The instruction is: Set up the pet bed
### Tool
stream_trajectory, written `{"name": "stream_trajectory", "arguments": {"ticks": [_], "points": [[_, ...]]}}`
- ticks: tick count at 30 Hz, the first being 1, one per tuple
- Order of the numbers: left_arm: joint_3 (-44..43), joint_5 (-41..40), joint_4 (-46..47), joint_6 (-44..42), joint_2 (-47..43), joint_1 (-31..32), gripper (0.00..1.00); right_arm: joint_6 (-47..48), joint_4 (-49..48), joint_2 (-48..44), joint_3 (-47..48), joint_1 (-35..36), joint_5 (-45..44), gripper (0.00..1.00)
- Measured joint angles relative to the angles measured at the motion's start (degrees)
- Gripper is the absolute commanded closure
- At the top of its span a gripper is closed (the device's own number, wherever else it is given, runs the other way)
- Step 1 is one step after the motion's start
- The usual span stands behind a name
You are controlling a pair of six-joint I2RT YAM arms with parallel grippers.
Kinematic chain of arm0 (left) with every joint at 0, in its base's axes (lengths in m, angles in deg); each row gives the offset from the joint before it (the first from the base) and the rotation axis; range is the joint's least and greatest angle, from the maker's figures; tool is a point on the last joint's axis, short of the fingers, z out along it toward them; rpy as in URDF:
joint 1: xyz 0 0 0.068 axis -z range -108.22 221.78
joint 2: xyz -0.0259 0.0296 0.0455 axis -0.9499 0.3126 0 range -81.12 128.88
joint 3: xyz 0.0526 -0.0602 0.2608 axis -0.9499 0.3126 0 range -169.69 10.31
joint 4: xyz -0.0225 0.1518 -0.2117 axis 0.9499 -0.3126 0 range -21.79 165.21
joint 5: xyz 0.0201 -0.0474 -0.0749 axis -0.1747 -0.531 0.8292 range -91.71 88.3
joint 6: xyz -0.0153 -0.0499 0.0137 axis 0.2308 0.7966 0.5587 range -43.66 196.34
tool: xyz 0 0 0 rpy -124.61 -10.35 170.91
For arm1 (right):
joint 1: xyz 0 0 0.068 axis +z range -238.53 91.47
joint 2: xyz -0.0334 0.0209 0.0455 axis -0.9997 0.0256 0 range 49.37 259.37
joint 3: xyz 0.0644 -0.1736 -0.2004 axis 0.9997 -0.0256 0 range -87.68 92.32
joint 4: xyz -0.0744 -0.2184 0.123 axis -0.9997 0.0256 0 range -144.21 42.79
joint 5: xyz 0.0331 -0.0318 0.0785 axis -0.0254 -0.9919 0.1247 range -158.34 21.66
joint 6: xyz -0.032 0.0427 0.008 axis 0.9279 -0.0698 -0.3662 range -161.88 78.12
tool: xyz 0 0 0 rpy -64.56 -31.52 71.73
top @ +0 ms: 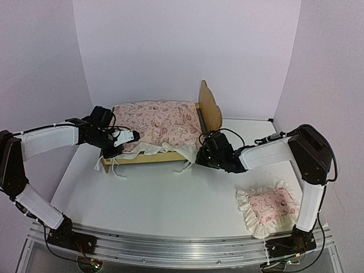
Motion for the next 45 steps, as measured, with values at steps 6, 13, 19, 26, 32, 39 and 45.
{"name": "stream_trajectory", "arguments": {"ticks": [6, 13, 19, 26, 32, 39, 45], "points": [[1.4, 0.2, 0.0, -1.9, -0.1, 0.1, 0.6, 0.8, -0.4, -0.1, -0.9, 0.0, -0.3, 1.0], [5.2, -0.3, 3.9, -6.8, -0.1, 1.3, 0.5, 3.2, 1.6, -3.4, -1.6, -0.1, 0.1, 1.0], [8.2, -0.5, 7.2, -10.9, -0.1, 1.7, 0.43, 4.7, 1.7, -4.7, -1.6, -0.5, 0.3, 1.0], [11.7, -1.9, 11.1, -15.3, -0.8, 2.0, 0.65, 5.5, 2.8, -4.7, -1.6, -1.0, 1.7, 1.0], [11.8, -3.6, 14.0, -15.5, -2.0, 2.0, 1.0, 6.4, 4.5, -5.0, -1.6, -1.4, 2.0, 1.0], [11.1, -4.0, 11.5, -12.5, -2.9, 1.7, 1.0, 7.9, 6.0, -6.6, -1.7, -2.4, 2.4, 1.0], [10.9, -4.0, 7.7, -10.8, -5.4, -0.2, 1.0, 9.6, 6.8, -6.8, -1.7, -3.1, 2.8, 1.0]]}}
